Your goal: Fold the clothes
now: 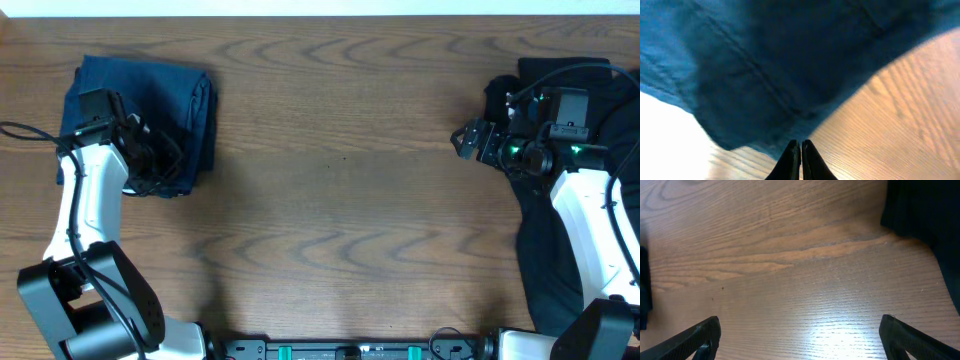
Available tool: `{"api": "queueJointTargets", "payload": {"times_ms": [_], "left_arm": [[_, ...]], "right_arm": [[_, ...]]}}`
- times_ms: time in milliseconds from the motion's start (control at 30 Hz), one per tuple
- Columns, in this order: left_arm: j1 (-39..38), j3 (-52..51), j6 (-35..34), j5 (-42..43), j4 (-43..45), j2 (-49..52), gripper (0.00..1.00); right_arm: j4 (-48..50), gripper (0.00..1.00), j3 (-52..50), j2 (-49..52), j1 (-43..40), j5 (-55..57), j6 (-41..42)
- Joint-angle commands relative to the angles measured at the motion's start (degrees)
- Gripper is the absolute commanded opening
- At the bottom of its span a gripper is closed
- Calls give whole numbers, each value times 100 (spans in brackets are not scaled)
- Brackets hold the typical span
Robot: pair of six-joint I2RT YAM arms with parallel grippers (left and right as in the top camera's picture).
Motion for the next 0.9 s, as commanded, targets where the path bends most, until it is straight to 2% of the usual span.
{"api": "queueJointTargets", "payload": {"times_ms": [0,300,500,667,867], "left_arm": [[2,177,98,275,162,-337,6],[22,155,92,-1113,560,-424,6],[22,-13,90,-1329,813,-291,6],[20,-131,66,-1327,887,221,6],[-7,-101,50,-883,970,529,6]], "right_arm": [[-4,99,15,-2,-39,-4,-26],[-4,99,15,-2,-39,-4,-26],[-4,99,15,-2,-39,-4,-26],[-4,99,15,-2,-39,-4,-26],[-4,99,15,-2,-39,-4,-24]]}}
